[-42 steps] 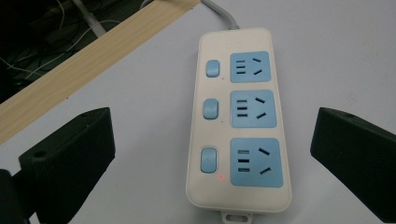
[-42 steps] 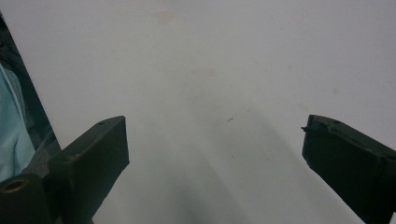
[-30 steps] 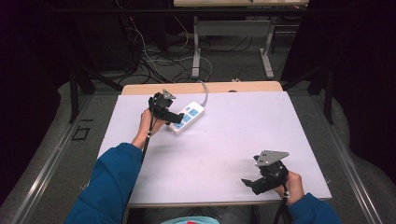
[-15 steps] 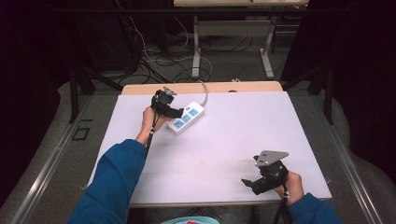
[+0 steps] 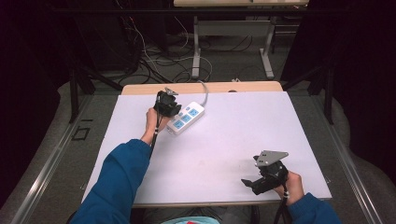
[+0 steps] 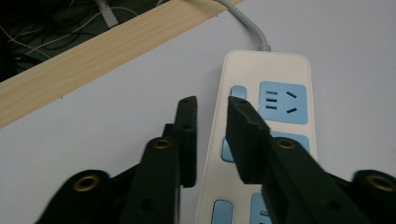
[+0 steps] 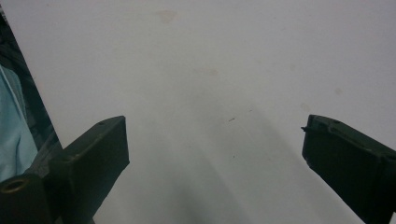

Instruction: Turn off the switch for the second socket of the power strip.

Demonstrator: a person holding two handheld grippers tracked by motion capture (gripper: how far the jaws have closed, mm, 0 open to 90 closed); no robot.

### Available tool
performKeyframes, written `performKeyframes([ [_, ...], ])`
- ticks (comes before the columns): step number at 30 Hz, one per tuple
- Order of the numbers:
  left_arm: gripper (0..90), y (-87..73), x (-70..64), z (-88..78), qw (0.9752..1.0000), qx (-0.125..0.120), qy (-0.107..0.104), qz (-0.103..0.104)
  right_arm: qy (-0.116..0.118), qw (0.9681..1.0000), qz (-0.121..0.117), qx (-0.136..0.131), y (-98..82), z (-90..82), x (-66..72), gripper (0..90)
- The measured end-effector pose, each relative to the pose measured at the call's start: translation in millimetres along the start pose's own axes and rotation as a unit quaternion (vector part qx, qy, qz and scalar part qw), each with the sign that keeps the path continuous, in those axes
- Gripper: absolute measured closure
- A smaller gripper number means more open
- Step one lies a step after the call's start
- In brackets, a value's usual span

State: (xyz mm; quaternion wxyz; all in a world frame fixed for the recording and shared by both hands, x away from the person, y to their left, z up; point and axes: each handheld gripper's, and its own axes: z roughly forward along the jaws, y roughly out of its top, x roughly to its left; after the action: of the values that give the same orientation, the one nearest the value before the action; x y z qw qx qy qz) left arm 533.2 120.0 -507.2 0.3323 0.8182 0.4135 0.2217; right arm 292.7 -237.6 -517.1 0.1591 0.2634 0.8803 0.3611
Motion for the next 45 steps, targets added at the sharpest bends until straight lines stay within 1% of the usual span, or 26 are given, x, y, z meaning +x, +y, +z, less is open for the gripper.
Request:
performKeyframes([
  [2, 83.5, -0.7, 0.5, 1.2, 1.0, -0.005, -0.007, -0.001, 0.0, 1.0, 0.001, 0.001, 0.0, 0.0, 0.2, 6.8],
  [4, 89.9, -1.4, -0.4, 2.2, 0.9999, -0.008, -0.007, -0.005, -0.001, 1.0, 0.001, 0.0, -0.1, -0.1, 0.1, 6.8],
  [5, 90.0, -1.6, -0.5, 2.9, 0.9999, -0.009, -0.008, -0.005, 0.0, 1.0, 0.0, 0.0, -0.1, 0.0, 0.1, 6.8],
  [6, 90.0, -1.6, -1.0, 3.1, 0.9999, -0.004, -0.011, -0.004, -0.001, 1.0, 0.001, -0.002, -0.2, 0.3, 0.2, 6.8],
  [7, 90.0, -1.8, -1.9, 4.0, 1.0, -0.004, -0.008, -0.002, -0.002, 1.0, 0.001, -0.001, -0.1, 0.3, 0.2, 6.8],
  [9, 90.0, -2.2, -3.4, 5.7, 0.9999, -0.003, -0.014, -0.003, -0.001, 1.0, 0.001, -0.001, -0.1, 0.4, 0.2, 6.8],
  [10, 90.0, -2.4, -4.0, 6.9, 0.9999, -0.003, -0.013, 0.0, -0.001, 1.0, 0.001, -0.001, -0.1, 0.3, 0.2, 6.8],
  [11, 90.0, -2.7, -5.1, 8.1, 0.9999, -0.001, -0.014, -0.002, -0.001, 1.0, 0.001, -0.001, -0.1, 0.3, 0.3, 6.8],
  [15, 90.0, -4.8, -7.0, 14.1, 0.9998, 0.008, -0.02, -0.001, -0.001, 1.0, 0.0, -0.002, -0.2, 0.3, 0.2, 6.8],
  [18, 90.0, -6.5, -8.3, 18.4, 0.9997, 0.013, -0.018, 0.0, 0.0, 1.0, 0.0, 0.001, -0.1, -0.1, 0.0, 6.8],
  [19, 90.0, -7.1, -8.3, 19.5, 0.9997, 0.016, -0.02, 0.0, -0.001, 1.0, 0.0, -0.002, -0.2, 0.2, 0.2, 6.8],
  [20, 90.0, -7.9, -9.0, 20.8, 0.9997, 0.014, -0.019, -0.002, 0.0, 1.0, 0.0, 0.0, -0.1, 0.0, 0.1, 6.9],
  [21, 90.0, -8.3, -9.0, 21.4, 0.9997, 0.019, -0.017, 0.001, 0.0, 1.0, 0.0, 0.0, -0.1, 0.0, 0.1, 6.8],
  [27, 90.0, -9.8, -9.8, 21.9, 0.9998, 0.016, -0.013, 0.0, -0.001, 1.0, 0.0, -0.002, -0.2, 0.3, 0.2, 6.8],
  [29, 90.0, -10.4, -10.0, 22.1, 0.9998, 0.016, -0.007, 0.001, -0.001, 1.0, 0.001, -0.001, -0.2, 0.3, 0.2, 6.9],
  [30, 90.0, -11.0, -9.4, 22.2, 0.9998, 0.015, -0.01, 0.002, -0.001, 1.0, 0.001, -0.002, -0.2, 0.3, 0.2, 6.9],
  [31, 90.0, -11.7, -9.3, 21.8, 0.9998, 0.016, -0.011, -0.002, -0.001, 1.0, 0.0, -0.001, -0.1, 0.3, 0.2, 6.8],
  [32, 90.0, -12.4, -9.2, 22.3, 0.9999, 0.011, -0.009, 0.0, -0.001, 1.0, 0.001, -0.001, -0.2, 0.5, 0.3, 6.8],
  [34, 90.0, -13.6, -9.3, 22.1, 0.9999, 0.01, -0.008, 0.002, 0.002, 1.0, 0.0, 0.003, 0.0, 0.1, 0.1, 6.9],
  [35, 90.0, -14.0, -9.4, 22.1, 0.9999, 0.01, -0.009, -0.001, 0.003, 1.0, -0.003, 0.002, 0.1, 0.4, -0.3, 6.8],
  [38, 90.0, -14.1, -9.1, 22.3, 0.9999, 0.009, -0.01, 0.002, 0.003, 1.0, -0.005, 0.002, 0.2, 0.5, -0.6, 6.9],
  [40, 90.0, -14.8, -9.8, 22.7, 0.9999, 0.007, -0.01, 0.0, 0.002, 1.0, -0.005, 0.002, 0.1, 0.6, -0.6, 6.9],
  [42, 90.0, -15.0, -10.7, 22.9, 1.0, 0.006, -0.005, 0.005, 0.002, 1.0, -0.004, 0.003, 0.2, 0.6, -0.4, 6.9],
  [43, 90.0, -15.4, -11.9, 22.9, 0.9999, 0.007, -0.008, 0.002, 0.004, 1.0, -0.004, 0.007, 0.4, 0.1, -0.3, 6.9],
  [44, 90.0, -15.4, -11.9, 23.4, 0.9999, 0.002, -0.009, 0.006, 0.004, 1.0, -0.001, 0.008, 0.4, -0.1, 0.2, 6.9],
  [45, 90.0, -15.4, -13.2, 23.4, 0.9999, 0.005, -0.009, 0.004, 0.003, 1.0, -0.001, 0.008, 0.4, 0.0, 0.2, 6.9],
])
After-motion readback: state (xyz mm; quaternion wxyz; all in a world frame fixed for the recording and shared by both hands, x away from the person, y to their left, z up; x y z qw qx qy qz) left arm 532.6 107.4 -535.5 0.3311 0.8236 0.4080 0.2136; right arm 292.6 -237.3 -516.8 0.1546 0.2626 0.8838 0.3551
